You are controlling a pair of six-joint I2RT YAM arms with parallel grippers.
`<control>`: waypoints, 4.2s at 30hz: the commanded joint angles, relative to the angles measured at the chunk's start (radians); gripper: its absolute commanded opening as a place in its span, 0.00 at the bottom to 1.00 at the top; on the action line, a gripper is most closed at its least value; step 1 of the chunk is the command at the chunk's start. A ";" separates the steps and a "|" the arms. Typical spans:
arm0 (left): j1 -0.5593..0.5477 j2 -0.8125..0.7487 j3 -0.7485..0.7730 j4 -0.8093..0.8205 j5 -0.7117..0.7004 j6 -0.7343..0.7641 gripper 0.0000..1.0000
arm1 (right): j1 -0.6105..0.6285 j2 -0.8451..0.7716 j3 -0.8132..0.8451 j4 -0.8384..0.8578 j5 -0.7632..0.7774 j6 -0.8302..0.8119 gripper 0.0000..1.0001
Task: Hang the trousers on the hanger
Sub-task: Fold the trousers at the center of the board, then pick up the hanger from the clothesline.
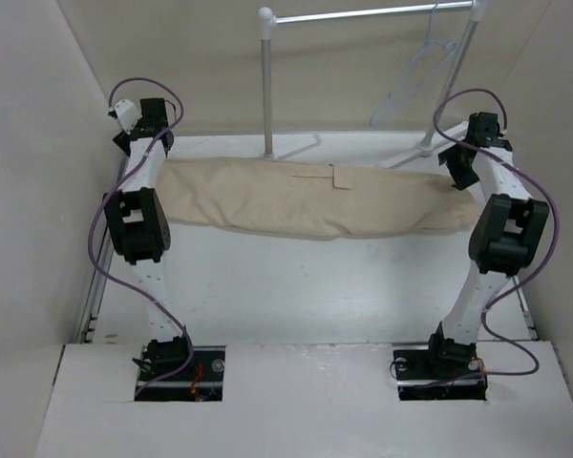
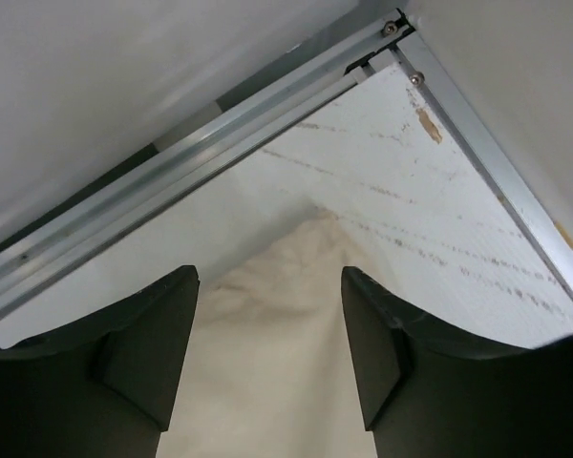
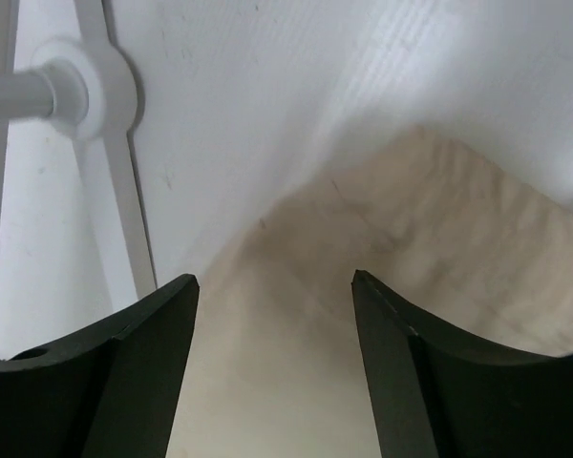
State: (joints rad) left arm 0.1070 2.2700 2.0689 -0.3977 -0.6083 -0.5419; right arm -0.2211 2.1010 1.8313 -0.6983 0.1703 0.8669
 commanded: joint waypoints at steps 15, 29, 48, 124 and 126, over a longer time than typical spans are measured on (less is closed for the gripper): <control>-0.088 -0.230 -0.449 0.142 0.315 -0.276 0.59 | -0.145 -0.532 -0.807 0.370 -0.104 0.038 0.73; 0.027 -0.135 -0.570 0.120 0.283 -0.290 0.58 | -0.156 -0.295 -0.647 0.344 -0.155 0.103 0.19; -0.170 -0.736 -1.237 0.060 0.167 -0.302 0.57 | -0.252 -1.128 -0.848 0.174 0.061 -0.034 0.04; -0.270 -1.202 -1.563 -0.035 0.216 -0.440 0.59 | 0.875 -0.866 -1.328 0.424 -0.281 0.072 0.17; -0.269 -1.245 -1.518 -0.059 0.220 -0.432 0.59 | 0.874 -0.926 -1.293 0.344 -0.238 0.055 0.21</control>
State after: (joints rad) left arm -0.1757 1.0885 0.5110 -0.3988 -0.3744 -0.9794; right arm 0.6434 1.2358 0.4969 -0.2798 -0.1230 0.9249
